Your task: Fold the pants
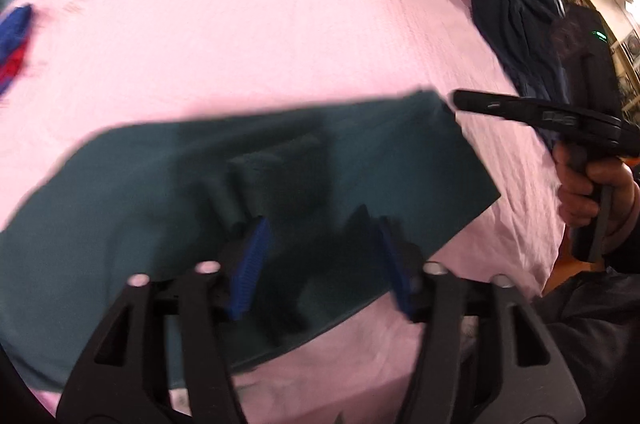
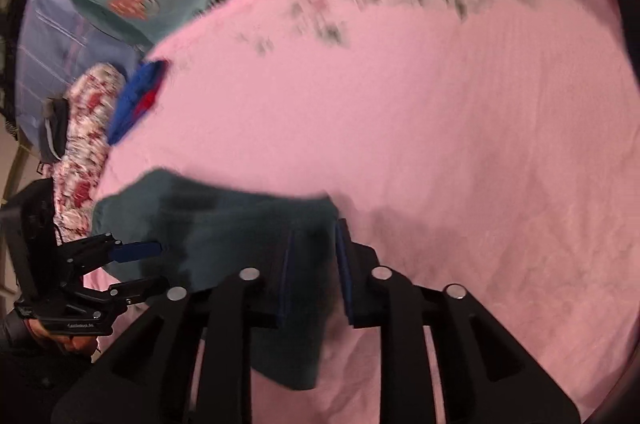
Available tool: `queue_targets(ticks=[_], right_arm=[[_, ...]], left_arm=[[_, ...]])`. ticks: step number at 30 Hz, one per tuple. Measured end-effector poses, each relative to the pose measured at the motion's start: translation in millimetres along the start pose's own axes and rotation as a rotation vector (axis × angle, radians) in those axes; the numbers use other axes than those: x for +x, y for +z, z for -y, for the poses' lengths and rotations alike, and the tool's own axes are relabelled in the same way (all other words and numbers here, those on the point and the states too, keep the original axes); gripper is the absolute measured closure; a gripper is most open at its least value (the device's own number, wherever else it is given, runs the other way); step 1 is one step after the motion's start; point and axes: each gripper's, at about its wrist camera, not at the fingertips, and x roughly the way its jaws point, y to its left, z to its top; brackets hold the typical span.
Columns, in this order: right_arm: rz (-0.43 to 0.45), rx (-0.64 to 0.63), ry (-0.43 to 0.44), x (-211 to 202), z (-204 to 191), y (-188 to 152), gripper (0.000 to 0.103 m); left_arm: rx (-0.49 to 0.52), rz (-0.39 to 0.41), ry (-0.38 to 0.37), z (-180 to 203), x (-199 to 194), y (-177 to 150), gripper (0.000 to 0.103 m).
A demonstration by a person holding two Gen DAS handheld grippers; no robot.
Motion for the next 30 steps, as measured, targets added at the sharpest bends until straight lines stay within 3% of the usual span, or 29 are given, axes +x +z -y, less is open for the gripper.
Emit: queue_targets(ticks=[2,5,6,7,10,11,14,17,21,23,26,30], right_arm=[[0.053,-0.064,0.054,-16.2,-17.8,2.4,0.074],[-0.027,-0.107,0.155,4.8,-35.7,-7.2,0.074],[-0.076,-0.123,0.126,19.5,-38.8,-12.5,0.074],[-0.159,-0.150,0.034,42.3,-39.7,-21.7,0.074],[-0.203,-0.139,-0.081,47.5,-56.7,-17.4,0.073],[-0.186,-0.131,-0.075,41.5,-68.6,-11.4,0.072],[-0.090,-0.228,0.045,28.7,-135.1,4.0,0.064],[-0.108,-0.402,0.152,55.5,-224.2,1.5,0.060],[-0.135,-0.625,0.198,102.0,-338.9,-22.0,0.057],[-0.160,-0.707,0.206,118.4,-384.2,-37.0,0.057],[-0.220,-0.803,0.177,148.0,-435.2,-58.2,0.057],[-0.282,-0.875,0.153,170.4,-470.8,-78.4,0.057]], left_arm=[[-0.045,0.048,0.030,-16.8,-21.1,-4.2,0.025],[-0.169,0.075,0.024,-52.5,-44.4,-13.3,0.025],[-0.209,0.089,0.046,-67.9,-54.4,-18.8,0.025],[-0.243,0.104,0.071,-80.7,-64.5,-25.0,0.025],[-0.359,0.152,0.168,-127.1,-103.6,-49.2,0.023],[-0.403,0.173,0.201,-143.6,-118.6,-58.9,0.023],[-0.563,0.234,0.312,-199.5,-163.3,-95.7,0.014],[-0.710,0.252,0.426,-248.3,-196.1,-130.4,0.014],[-0.828,0.298,0.425,-281.5,-223.0,-164.9,0.011],[-0.840,0.297,0.425,-291.7,-229.0,-176.3,0.010],[-0.822,0.274,0.424,-296.7,-230.1,-186.8,0.010],[-0.805,0.271,0.369,-305.5,-232.1,-195.4,0.010]])
